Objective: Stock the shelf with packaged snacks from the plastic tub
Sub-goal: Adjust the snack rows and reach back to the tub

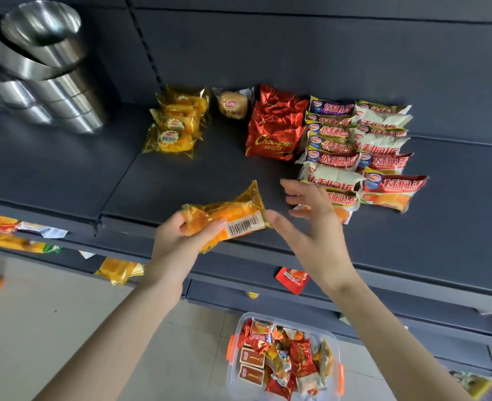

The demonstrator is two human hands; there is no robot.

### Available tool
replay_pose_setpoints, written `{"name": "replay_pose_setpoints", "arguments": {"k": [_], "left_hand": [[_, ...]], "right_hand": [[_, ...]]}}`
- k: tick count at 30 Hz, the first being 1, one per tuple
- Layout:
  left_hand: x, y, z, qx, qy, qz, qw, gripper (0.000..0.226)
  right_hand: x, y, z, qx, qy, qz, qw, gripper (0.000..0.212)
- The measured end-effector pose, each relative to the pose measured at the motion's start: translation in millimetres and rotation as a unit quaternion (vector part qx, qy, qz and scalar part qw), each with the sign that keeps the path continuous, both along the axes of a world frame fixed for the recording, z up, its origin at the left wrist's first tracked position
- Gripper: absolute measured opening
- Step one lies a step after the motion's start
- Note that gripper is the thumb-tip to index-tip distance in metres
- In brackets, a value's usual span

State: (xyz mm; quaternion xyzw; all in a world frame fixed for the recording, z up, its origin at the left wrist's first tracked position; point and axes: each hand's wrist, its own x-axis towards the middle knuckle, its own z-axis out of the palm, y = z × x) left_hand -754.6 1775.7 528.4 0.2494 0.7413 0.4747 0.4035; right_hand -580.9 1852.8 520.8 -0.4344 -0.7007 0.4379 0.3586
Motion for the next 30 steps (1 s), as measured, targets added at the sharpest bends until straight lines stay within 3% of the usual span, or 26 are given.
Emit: {"name": "replay_pose_setpoints", "arguments": {"k": [3, 5, 9, 11, 14, 17, 21, 24, 28, 30], "left_hand": [[-15, 0, 8, 0.024, 0.004, -0.020, 1.000, 0.033], [-29, 0, 12, 0.038, 0.009, -0.035, 0.999, 0.026], [-59, 6, 7, 0.059, 0.094, -0.002, 0.994, 0.049], [-70, 10, 7, 0.089, 0.138, 0.025, 0.986, 0.044], [-82, 16, 6, 0.127, 0.151, -0.047, 0.979, 0.026], [-102, 21, 4, 0.111, 0.148, -0.116, 0.976, 0.040], [-125, 30, 11, 0.086, 0.071, -0.169, 0.979, 0.044], [-134, 40, 22, 0.060, -0.014, -0.171, 0.983, 0.017], [-149, 46, 23, 0.073, -0.119, -0.147, 0.979, 0.055], [-156, 48, 25, 0.068, -0.157, -0.116, 0.978, 0.050]], "right_hand": [[-36, 8, 9, -0.107, -0.014, 0.092, 0.990, 0.058], [-55, 12, 12, -0.172, 0.017, 0.103, 0.980, 0.044], [-92, 8, 10, -0.184, 0.100, 0.005, 0.978, 0.020], [-110, 6, 9, -0.204, 0.126, -0.049, 0.970, 0.021], [-133, 7, 12, -0.237, 0.162, -0.095, 0.953, 0.022], [-154, 5, 14, -0.271, 0.176, -0.102, 0.941, 0.025], [-174, 3, 18, -0.310, 0.242, -0.067, 0.917, 0.044], [-187, 2, 23, -0.303, 0.267, -0.055, 0.913, 0.059], [-203, 2, 29, -0.273, 0.253, -0.059, 0.926, 0.061], [-209, 2, 33, -0.254, 0.242, -0.046, 0.935, 0.056]]}}
